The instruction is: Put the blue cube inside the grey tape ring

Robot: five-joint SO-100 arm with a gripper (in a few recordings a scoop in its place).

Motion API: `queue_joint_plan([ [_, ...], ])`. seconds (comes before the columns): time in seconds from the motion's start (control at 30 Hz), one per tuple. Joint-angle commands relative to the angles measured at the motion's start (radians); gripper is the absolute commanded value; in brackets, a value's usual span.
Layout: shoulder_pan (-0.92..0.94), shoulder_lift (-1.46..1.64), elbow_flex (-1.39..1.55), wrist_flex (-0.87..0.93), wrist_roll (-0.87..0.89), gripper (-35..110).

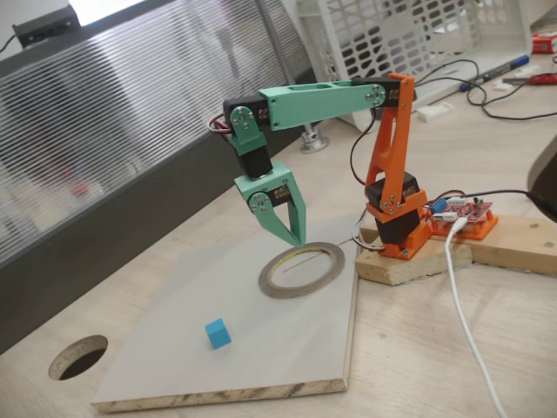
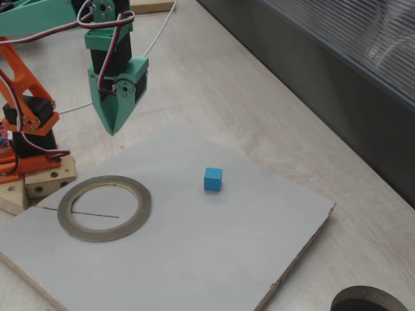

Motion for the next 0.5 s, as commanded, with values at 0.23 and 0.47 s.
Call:
queue_joint_plan([
  [0.23, -0.021, -0.371, -0.345, 0.002, 0.008, -1],
  [0.47, -0.025, -0.733, -0.827, 0.002, 0.008, -1],
])
